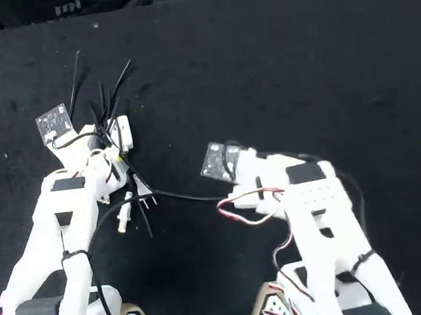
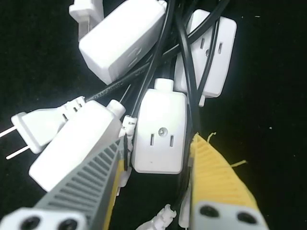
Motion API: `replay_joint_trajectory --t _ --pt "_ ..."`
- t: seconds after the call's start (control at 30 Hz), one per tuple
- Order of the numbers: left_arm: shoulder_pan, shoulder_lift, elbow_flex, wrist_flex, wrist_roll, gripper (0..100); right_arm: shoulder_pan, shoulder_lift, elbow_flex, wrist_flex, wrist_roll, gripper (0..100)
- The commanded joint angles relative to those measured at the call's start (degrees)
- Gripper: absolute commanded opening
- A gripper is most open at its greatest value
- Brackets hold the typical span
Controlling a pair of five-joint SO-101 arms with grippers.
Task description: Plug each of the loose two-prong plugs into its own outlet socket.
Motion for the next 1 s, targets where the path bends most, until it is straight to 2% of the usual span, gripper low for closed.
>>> replay_joint_trajectory --t 0.0,0.13,0.27,0.33,0.4,0.5,0.67,0.87,0.97 --pt "-0.66 -1.85 -0.66 -0.53 0.35 22 0.97 -5.76 -9.27 8.44 -7.38 17.4" --pt "-1.63 -1.93 -1.71 0.62 0.35 22 -3.52 -10.51 -14.73 16.09 -20.48 17.4" --pt "-2.51 -3.43 -7.69 11.78 -0.26 22 -11.60 -10.33 -10.86 12.66 -30.33 17.4" --pt "-2.07 -4.22 -10.95 18.81 -4.57 22 -13.80 -9.54 -7.16 7.82 -33.93 17.3" --pt "-1.89 -4.48 -12.97 23.74 -11.96 22 -15.03 -9.45 -3.30 2.90 -37.01 17.3" --pt "-1.89 -4.48 -12.62 26.37 -20.57 22 -15.12 -9.45 0.66 -0.97 -38.33 17.3" --pt "1.71 -4.48 -9.54 26.46 -28.31 22 -14.95 -9.45 4.53 -4.04 -38.42 17.3" --pt "7.87 -4.48 -7.25 26.11 -30.07 22 -14.95 -9.45 6.02 -5.98 -38.68 17.3" --pt "8.57 -4.48 -7.08 26.11 -30.07 22 -14.95 -9.45 6.02 -5.71 -38.77 17.3"
